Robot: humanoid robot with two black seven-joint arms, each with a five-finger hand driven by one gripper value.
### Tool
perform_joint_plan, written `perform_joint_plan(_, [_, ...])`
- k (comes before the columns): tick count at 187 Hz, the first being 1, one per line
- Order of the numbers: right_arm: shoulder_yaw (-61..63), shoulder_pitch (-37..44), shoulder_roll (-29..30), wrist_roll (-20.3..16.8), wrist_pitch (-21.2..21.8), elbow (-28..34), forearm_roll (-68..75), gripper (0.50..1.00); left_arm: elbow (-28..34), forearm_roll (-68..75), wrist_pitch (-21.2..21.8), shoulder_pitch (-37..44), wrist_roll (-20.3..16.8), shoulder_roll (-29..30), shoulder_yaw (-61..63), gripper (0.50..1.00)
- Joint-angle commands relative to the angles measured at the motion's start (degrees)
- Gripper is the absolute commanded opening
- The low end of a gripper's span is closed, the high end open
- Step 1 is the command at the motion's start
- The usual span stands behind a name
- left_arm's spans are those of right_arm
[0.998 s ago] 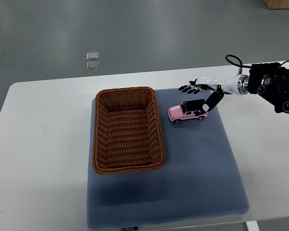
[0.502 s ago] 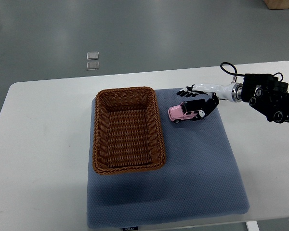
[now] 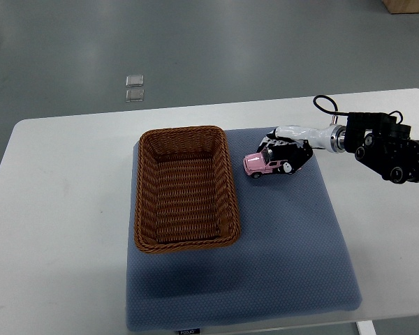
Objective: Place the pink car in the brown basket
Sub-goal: 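Close the right hand fingers around the pink SUV's roof, then lift the pink SUV and carry it over the wicker basket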
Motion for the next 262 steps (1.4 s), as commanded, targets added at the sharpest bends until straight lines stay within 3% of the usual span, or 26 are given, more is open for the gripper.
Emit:
perform_joint_plan(1, [0.0,0.2,-0.2,0.2,0.0,0.0,0.1,0.5,0.0,0.0,0.0,0.0,0.0,0.0,0.0,1.0])
perform_joint_plan(123, [2.4,5.4,-1.1,4.9,0.2,0.2,1.6,0.5,0.0,0.0,0.0,0.0,0.0,0.0,0.0,1.0])
perform_joint_plan(191, [4.7,8.9,3.2,4.7,-2.7,8.4,1.7,0.5,0.0,0.0,0.0,0.0,0.0,0.0,0.0,1.0])
perform_joint_plan(262, [1.4,9.9,11.5,4.1,-0.9,8.7,-4.2,0.5,0.0,0.0,0.0,0.0,0.0,0.0,0.0,1.0])
